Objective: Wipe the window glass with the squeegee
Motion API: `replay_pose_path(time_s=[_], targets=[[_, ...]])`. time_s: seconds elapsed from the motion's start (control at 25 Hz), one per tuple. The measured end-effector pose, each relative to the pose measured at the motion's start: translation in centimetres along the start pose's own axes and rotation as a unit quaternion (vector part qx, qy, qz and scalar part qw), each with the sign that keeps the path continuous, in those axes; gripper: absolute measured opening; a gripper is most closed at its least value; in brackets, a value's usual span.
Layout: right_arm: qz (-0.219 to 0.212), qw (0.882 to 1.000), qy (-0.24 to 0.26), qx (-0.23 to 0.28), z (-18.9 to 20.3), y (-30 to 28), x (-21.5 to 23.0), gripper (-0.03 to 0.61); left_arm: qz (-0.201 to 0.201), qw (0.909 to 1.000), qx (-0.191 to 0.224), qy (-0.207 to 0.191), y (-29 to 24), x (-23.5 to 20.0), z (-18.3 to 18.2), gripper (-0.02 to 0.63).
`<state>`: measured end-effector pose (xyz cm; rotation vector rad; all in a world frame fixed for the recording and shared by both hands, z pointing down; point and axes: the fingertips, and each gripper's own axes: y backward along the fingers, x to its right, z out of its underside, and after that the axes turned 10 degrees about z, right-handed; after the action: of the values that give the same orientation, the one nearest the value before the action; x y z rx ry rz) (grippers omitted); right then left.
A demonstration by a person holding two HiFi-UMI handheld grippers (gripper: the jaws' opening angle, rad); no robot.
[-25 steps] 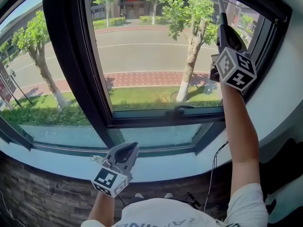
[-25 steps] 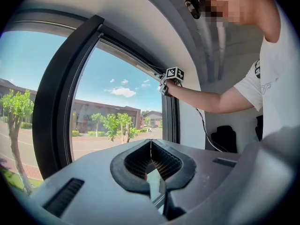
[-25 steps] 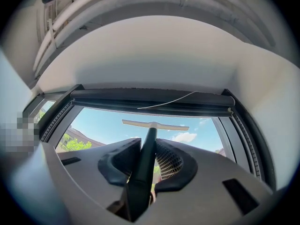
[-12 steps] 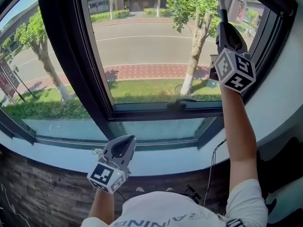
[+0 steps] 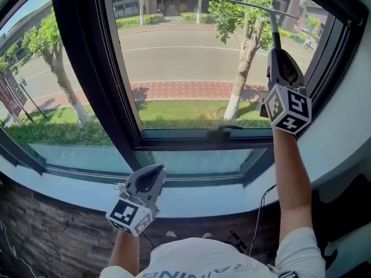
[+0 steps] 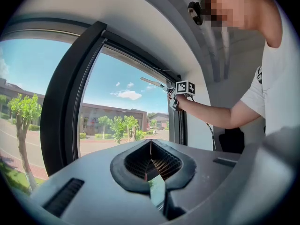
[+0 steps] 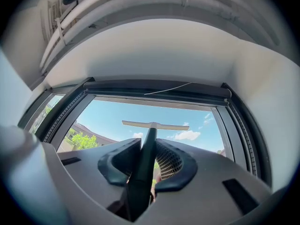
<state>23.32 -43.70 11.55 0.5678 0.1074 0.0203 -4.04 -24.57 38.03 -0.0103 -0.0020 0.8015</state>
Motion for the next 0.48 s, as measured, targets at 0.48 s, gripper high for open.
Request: replay_pose_path(time_s=[0.48], targets=[[-0.007,0.999,-0.010,-0.035,3.8,3.0,-0.1,0.100,0.010,1.0000,-0.002,0.000,-0.4,1.0,0.1,0.017]])
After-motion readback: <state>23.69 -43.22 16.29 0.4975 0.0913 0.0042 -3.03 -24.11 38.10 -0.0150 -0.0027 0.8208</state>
